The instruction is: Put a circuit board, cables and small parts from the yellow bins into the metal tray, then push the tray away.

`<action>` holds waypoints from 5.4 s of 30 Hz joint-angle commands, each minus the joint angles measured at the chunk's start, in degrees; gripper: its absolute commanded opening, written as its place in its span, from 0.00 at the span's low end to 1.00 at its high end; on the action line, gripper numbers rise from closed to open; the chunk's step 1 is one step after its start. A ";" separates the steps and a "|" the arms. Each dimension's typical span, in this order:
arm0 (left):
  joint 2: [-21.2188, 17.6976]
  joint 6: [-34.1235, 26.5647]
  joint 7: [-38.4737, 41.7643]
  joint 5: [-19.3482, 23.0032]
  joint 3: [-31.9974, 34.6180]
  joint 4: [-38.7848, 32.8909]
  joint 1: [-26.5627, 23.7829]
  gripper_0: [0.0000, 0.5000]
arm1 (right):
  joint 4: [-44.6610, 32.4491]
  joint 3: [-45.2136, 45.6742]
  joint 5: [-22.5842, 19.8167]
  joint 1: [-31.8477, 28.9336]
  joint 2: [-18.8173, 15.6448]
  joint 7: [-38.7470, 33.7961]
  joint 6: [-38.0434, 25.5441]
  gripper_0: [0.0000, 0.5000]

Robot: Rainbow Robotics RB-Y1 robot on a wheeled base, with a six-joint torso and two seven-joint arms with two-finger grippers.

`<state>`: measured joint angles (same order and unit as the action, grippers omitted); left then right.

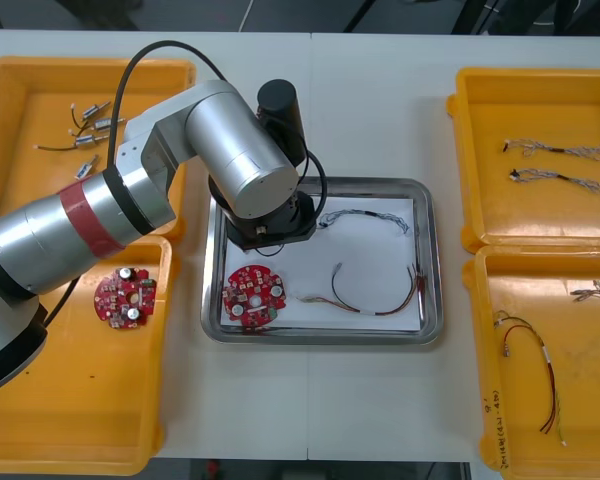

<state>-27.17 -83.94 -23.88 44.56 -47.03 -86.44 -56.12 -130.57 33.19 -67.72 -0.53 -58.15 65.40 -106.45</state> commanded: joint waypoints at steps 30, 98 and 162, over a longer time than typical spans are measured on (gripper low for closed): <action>-0.34 -2.37 2.17 0.44 5.02 -2.85 -2.15 1.00 | -0.65 1.53 0.92 -0.62 0.41 -0.09 1.42 1.00; -30.31 -26.06 -27.19 18.02 49.93 -33.53 27.38 1.00 | 1.29 -39.60 -16.92 41.48 -10.49 5.97 3.97 1.00; -33.48 -23.81 -38.70 18.98 61.80 -35.55 42.94 1.00 | 16.32 -110.09 11.11 70.75 22.82 21.88 24.10 1.00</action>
<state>-58.01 -108.25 -59.01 63.01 13.03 -120.40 -14.05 -114.66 -76.13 -58.33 69.07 -37.71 87.98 -83.22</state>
